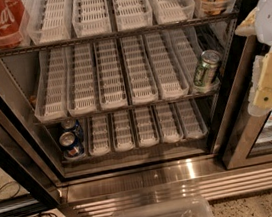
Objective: Pick green can from middle shelf of fridge
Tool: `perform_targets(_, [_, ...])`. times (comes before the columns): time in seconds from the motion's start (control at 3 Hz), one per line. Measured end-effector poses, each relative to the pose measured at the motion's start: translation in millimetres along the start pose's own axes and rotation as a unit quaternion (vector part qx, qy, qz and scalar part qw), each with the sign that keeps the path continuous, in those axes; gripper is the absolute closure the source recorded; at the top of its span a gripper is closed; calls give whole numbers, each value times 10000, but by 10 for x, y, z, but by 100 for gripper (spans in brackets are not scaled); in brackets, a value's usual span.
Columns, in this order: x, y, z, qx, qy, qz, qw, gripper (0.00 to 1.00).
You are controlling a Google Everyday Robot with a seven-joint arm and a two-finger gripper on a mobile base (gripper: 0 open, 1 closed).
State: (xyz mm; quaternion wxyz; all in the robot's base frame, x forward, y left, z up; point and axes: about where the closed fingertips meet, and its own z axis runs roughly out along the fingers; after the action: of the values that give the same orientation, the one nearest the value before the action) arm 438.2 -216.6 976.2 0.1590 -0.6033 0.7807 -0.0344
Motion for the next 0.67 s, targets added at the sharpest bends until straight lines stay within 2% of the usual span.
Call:
perform_targets(0.33, [0,0,0,1,0,1,10000,0])
perform_targets(0.67, [64,38,174,148,-106,271,9995,0])
